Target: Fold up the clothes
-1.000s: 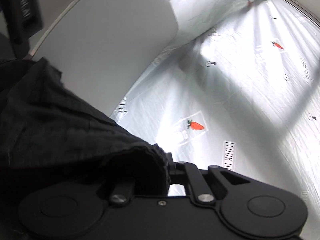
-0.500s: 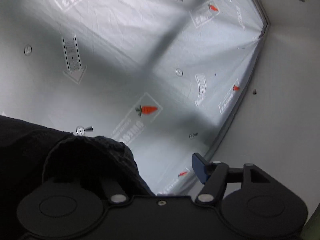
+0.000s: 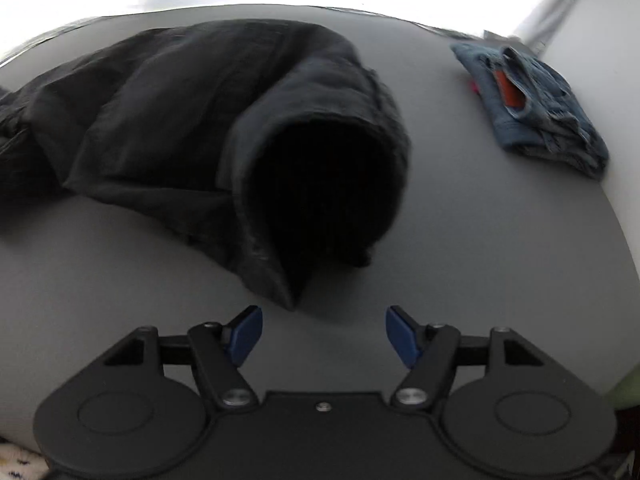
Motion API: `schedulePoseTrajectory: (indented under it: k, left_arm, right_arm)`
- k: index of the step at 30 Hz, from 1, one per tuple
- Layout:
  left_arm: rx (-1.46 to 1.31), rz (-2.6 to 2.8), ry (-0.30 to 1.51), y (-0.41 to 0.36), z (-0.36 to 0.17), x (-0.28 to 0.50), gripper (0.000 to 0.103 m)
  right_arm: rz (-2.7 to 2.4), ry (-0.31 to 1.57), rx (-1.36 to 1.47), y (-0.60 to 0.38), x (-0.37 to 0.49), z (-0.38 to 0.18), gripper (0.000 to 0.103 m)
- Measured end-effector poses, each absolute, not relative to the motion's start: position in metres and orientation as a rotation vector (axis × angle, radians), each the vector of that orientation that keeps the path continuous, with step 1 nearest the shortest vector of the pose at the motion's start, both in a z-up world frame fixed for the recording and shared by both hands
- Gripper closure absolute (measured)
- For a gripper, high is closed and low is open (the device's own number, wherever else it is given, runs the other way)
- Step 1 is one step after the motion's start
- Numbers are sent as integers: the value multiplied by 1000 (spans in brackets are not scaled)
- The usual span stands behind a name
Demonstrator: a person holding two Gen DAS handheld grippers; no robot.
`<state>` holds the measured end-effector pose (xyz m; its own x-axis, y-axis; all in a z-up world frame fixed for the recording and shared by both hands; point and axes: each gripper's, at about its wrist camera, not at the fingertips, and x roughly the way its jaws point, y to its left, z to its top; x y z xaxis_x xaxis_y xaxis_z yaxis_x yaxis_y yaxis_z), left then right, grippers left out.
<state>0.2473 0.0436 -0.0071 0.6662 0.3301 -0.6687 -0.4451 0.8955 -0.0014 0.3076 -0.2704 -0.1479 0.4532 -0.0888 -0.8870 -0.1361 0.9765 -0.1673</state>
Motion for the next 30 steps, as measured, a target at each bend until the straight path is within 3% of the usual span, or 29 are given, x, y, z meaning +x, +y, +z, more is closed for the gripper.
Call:
schedulePoseTrajectory:
  k: [2, 6, 7, 8, 9, 11, 17, 20, 22, 23, 24, 26, 30]
  left_arm:
    - [-151, 424, 716, 35, -5, 251, 0]
    - [-140, 386, 710, 22, -6, 257, 0]
    - [-140, 378, 710, 20, -7, 259, 0]
    - [-138, 368, 711, 18, -7, 261, 0]
    - [-133, 360, 712, 18, -8, 263, 0]
    - [-127, 358, 704, 20, -6, 269, 0]
    - [-119, 372, 680, 30, -6, 302, 0]
    - [-116, 381, 671, 35, -7, 321, 0]
    - [-114, 387, 665, 37, -8, 333, 0]
    - [-113, 390, 662, 39, -9, 340, 0]
    - [-111, 393, 659, 40, -9, 346, 0]
    - [-109, 399, 654, 43, -10, 359, 0]
    - [-124, 387, 724, 41, -28, 374, 0]
  right_arm:
    - [149, 1066, -282, -258, 310, -143, 24]
    - [208, 1043, -277, -241, 331, -150, 27]
    - [183, 1039, -295, -238, 336, -154, 34]
    - [165, 1032, -310, -233, 342, -154, 77]
    - [163, 1029, -301, -232, 350, -150, 97]
    - [228, 987, -185, -240, 363, -125, 98]
    - [193, 643, 125, -323, 469, 10, 97]
    - [125, 529, 503, -383, 554, 39, 96]
    - [46, 526, 672, -404, 609, 37, 72]
    - [-20, 579, 593, -395, 627, 31, 39]
    - [-85, 630, 513, -385, 645, 25, 32]
    - [-175, 708, 352, -362, 670, 10, 33]
    - [-64, 792, 223, -317, 630, -40, 31]
